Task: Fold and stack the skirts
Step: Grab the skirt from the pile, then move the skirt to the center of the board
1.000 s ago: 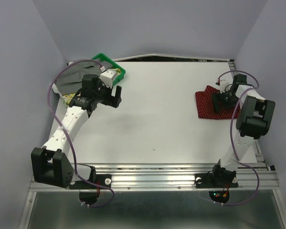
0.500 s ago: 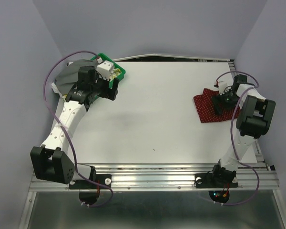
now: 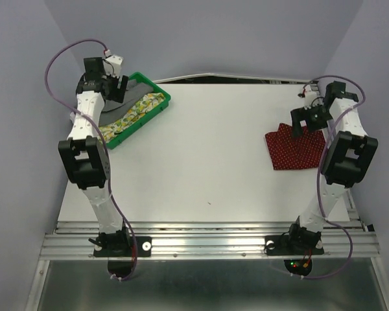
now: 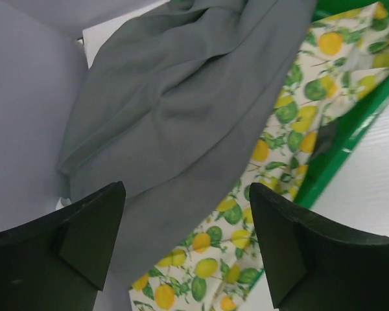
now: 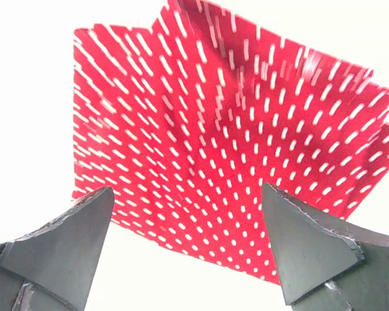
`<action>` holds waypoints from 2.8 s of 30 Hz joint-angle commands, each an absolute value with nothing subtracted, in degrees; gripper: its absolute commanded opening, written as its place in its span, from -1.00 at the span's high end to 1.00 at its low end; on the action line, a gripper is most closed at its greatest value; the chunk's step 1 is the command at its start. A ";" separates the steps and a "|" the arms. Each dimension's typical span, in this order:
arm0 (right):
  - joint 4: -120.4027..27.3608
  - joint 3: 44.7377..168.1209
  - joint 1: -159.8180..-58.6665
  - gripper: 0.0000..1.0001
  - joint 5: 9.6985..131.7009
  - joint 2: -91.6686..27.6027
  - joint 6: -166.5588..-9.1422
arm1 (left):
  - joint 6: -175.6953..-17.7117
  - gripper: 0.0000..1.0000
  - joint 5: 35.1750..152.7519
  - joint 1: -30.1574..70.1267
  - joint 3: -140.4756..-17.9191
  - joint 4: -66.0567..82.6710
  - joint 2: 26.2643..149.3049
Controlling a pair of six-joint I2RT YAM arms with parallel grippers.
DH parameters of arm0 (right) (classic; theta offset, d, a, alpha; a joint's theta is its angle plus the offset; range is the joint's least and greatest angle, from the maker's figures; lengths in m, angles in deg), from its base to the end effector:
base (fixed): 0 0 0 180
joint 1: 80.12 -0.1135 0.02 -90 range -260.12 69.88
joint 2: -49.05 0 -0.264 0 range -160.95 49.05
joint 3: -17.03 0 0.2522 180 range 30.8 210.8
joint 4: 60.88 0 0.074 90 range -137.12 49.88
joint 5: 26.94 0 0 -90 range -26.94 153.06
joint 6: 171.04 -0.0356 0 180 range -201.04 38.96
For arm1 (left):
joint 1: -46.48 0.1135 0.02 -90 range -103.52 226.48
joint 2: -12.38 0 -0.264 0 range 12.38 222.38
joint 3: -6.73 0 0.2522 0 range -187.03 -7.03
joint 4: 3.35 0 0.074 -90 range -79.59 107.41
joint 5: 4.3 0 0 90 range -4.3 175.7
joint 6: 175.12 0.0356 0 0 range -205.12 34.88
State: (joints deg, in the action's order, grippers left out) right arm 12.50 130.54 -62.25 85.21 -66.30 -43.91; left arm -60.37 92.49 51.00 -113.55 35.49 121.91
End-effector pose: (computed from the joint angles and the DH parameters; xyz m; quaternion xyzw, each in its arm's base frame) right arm 0.3966 -0.1138 0.2405 -0.1872 0.9554 0.1107 0.1999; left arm 0.4514 0.0315 0.3579 0.1803 0.8374 0.0806 0.5096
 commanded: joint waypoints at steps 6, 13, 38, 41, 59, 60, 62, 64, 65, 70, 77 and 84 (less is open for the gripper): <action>13.97 138.38 -67.36 -1.00 96.98 -56.25 -50.98 | -51.91 -0.71 88.87 56.59 -124.89 41.88 136.47; 11.60 132.49 -69.30 -1.00 98.04 -52.21 -53.79 | -52.07 0.02 86.32 57.47 -122.69 36.79 139.64; 0.70 128.88 -70.89 -1.00 108.75 -49.57 -67.59 | -74.91 1.00 113.27 53.87 -137.81 25.63 113.46; 0.00 128.27 -70.89 -1.00 110.25 -49.04 -68.46 | -79.49 1.00 121.00 53.43 -137.81 22.46 110.65; -6.33 116.67 -73.70 -1.00 117.45 -46.58 -71.37 | -81.61 1.00 147.66 39.74 -124.54 26.41 97.73; -6.86 116.32 -74.22 -1.00 118.86 -46.58 -71.89 | -81.87 1.00 148.10 38.32 -124.19 26.41 97.37; -7.12 115.70 -75.53 -1.00 120.97 -46.40 -71.72 | -82.75 1.00 147.93 35.69 -123.22 26.15 96.67; -8.44 114.30 -76.77 -1.00 123.00 -45.35 -72.16 | -83.54 1.00 148.37 32.34 -122.26 25.79 96.67; -9.05 113.86 -77.56 -1.00 123.17 -44.82 -72.33 | -83.72 1.00 148.46 31.38 -121.73 25.70 96.84; -14.85 110.34 -81.79 -1.00 123.09 -42.62 -76.11 | -82.67 1.00 148.37 25.31 -116.72 25.62 96.93; -19.78 108.05 -85.12 -1.00 120.89 -42.79 -78.93 | -77.23 0.18 146.28 22.05 -112.58 32.72 98.16; -17.59 108.31 -86.88 -1.00 114.13 -45.52 -78.13 | -76.51 -0.11 122.22 36.59 -103.81 35.63 95.87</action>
